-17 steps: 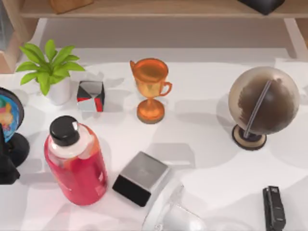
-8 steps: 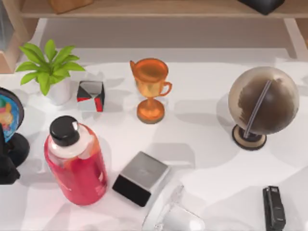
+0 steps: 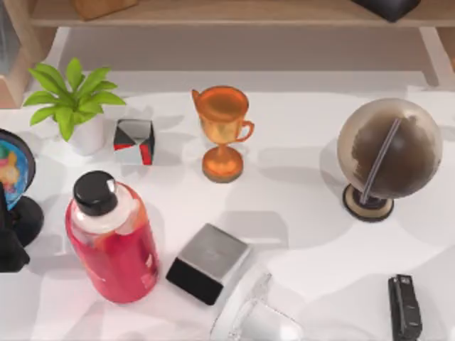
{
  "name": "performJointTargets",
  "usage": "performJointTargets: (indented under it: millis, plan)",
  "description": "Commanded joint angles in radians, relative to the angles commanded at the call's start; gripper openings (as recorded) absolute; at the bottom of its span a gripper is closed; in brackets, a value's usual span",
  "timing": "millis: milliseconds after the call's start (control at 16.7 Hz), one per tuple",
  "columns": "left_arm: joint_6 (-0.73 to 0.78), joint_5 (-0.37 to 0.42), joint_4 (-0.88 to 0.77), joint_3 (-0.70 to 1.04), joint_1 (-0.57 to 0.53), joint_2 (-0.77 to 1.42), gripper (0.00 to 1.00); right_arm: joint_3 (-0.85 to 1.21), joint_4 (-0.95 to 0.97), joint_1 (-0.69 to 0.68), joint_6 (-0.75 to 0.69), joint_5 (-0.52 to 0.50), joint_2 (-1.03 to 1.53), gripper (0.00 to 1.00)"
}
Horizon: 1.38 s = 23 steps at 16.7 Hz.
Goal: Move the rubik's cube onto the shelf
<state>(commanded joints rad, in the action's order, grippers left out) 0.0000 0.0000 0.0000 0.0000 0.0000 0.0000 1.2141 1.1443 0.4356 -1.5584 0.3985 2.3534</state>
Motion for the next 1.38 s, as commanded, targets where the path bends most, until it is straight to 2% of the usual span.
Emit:
performJointTargets:
  millis: [420,1020,1380]
  plan:
    - [0.0,0.0,0.0,0.0,0.0,0.0,1.0,0.0,0.0,0.0,0.0,0.0,0.0,0.02]
    - [0.0,0.0,0.0,0.0,0.0,0.0,1.0,-0.004,0.0,0.005,0.002,0.0,-0.001,0.0]
    - [0.0,0.0,0.0,0.0,0.0,0.0,1.0,-0.198,0.102,0.049,0.004,0.045,-0.084,0.0]
